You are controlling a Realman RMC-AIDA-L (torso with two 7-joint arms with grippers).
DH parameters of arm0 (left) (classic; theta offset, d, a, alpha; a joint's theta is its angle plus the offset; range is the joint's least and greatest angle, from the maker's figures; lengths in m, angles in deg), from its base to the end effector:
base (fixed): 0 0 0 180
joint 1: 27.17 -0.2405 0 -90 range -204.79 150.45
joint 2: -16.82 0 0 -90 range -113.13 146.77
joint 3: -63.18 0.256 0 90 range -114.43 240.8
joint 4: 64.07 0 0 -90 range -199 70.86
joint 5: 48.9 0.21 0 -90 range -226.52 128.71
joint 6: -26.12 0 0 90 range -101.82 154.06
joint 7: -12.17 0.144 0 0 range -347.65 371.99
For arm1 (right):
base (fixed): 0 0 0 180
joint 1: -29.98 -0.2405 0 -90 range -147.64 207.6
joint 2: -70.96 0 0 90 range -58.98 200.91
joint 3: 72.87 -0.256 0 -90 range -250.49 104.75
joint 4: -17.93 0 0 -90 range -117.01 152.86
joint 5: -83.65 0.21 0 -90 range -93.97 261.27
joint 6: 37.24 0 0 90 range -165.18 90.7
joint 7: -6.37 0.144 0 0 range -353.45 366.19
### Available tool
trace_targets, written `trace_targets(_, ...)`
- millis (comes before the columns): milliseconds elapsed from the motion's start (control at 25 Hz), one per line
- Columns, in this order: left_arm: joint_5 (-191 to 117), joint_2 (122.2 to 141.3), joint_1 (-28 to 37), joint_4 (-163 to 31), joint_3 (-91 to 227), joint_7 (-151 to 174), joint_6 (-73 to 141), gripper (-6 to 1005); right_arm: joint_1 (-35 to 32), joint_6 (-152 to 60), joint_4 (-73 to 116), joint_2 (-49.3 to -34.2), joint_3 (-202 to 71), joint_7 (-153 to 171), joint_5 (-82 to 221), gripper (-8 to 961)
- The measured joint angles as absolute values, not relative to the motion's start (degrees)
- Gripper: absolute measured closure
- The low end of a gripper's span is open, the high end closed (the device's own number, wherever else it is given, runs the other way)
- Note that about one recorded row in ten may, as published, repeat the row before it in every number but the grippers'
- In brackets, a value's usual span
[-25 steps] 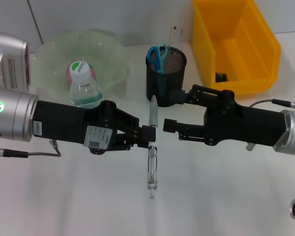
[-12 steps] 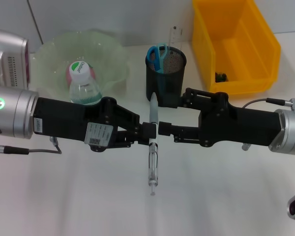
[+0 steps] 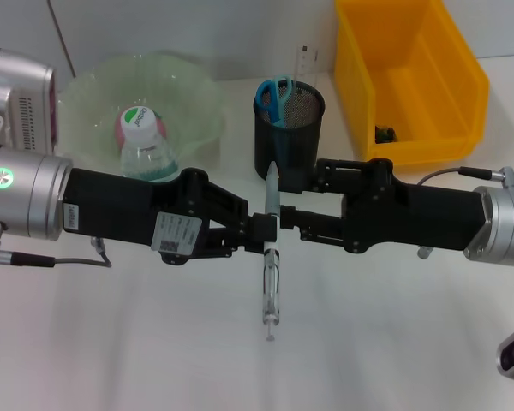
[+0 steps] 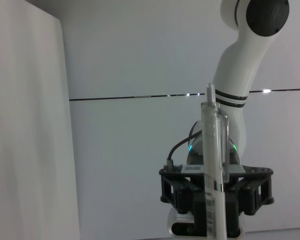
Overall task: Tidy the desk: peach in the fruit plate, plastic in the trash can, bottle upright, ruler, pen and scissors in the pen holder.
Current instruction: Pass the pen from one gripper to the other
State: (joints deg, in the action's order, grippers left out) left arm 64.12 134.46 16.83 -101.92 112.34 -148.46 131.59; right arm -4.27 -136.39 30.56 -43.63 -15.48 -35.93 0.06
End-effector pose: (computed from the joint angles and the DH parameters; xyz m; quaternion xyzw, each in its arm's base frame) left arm -0.1612 0.3375 -0.0060 0.7093 0.6576 0.1316 0.2169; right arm 0.2270 0.3041 -0.0211 -0.6714 -0.6082 0.2233 0.3599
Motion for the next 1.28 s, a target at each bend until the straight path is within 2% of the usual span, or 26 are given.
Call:
trace_targets(80, 64.12, 134.27, 16.95, -101.32, 112.2, -148.47, 131.58, 825, -4.35, -136.37, 30.27, -43.58, -15.48, -36.47, 0.06, 310)
trace_targets(280, 64.12, 134.14, 17.04, -100.6, 111.87, -148.49, 131.52, 823, -4.5, -136.34, 29.71, -43.37, -15.48, -36.84, 0.06, 540)
trace_targets(1280, 64.12, 134.16, 17.05, -100.64, 112.31, -148.37, 131.46, 817, -4.82, -136.77, 28.21, -43.85, -14.69, -39.7, 0.39, 587)
